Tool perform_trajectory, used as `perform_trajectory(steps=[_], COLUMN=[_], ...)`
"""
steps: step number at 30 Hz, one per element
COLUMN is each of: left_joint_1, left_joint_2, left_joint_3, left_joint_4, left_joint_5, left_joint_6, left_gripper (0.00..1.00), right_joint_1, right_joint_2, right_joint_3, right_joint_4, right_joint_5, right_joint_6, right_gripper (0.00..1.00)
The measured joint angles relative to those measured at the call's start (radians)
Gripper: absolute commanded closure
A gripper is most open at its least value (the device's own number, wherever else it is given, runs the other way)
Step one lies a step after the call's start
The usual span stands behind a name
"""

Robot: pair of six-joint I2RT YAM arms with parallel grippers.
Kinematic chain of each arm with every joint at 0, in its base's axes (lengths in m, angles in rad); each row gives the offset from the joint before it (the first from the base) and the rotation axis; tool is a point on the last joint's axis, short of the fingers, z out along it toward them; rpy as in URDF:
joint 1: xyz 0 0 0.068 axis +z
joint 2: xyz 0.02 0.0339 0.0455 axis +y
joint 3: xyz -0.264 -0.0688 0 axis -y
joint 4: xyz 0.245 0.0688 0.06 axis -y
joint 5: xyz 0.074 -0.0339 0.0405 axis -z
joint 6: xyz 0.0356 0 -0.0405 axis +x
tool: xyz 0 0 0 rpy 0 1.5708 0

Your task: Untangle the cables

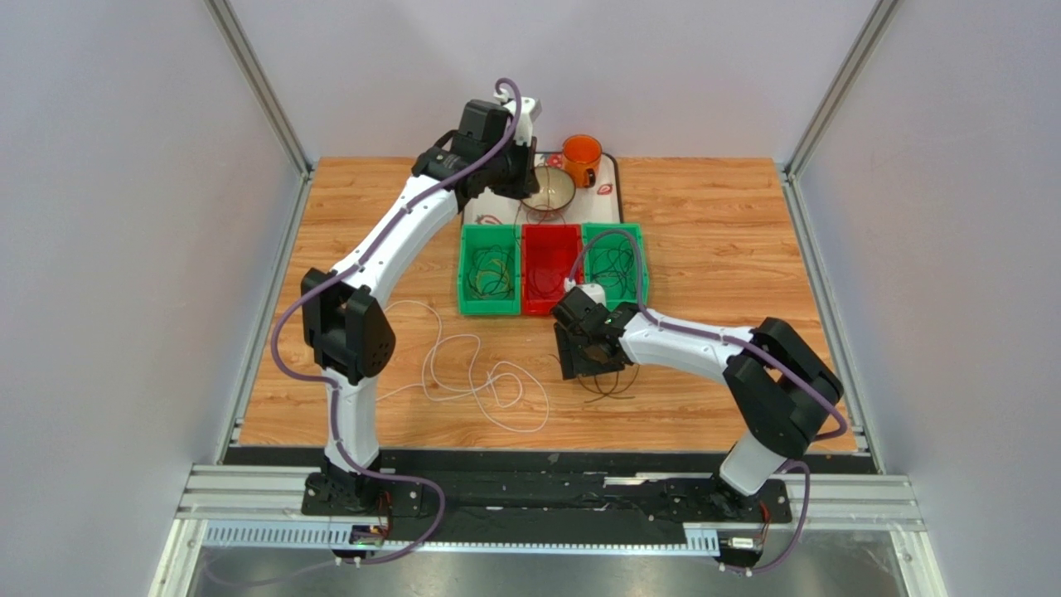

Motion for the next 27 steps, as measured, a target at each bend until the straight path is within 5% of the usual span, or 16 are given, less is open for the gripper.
perform_trajectory(steps=[8, 12, 21, 27], left_joint_1=[0.000, 0.000, 0.000, -0.002], left_joint_2=[0.000, 0.000, 0.000, 0.000], left_joint_3=[0.000, 0.000, 0.000, -0.002], left_joint_4=[0.003, 0.006, 0.007, 0.010], left_joint_5=[0.011, 0.015, 0.018, 0.045], left_joint_6=[0.000, 0.000, 0.000, -0.011], left_gripper=[1.00, 1.00, 1.00, 1.00], right_joint_1=[0.021, 0.026, 0.027, 0.027], right_joint_2=[0.054, 0.056, 0.032, -0.266], right_joint_3=[0.044, 0.047, 0.055, 0.165], right_joint_4=[-0.060, -0.070, -0.130, -0.312], right_joint_5=[0.044, 0.050, 0.040, 0.088], right_joint_6=[0.005, 0.003, 0.000, -0.029], right_gripper=[0.69, 1.00, 1.00, 1.00])
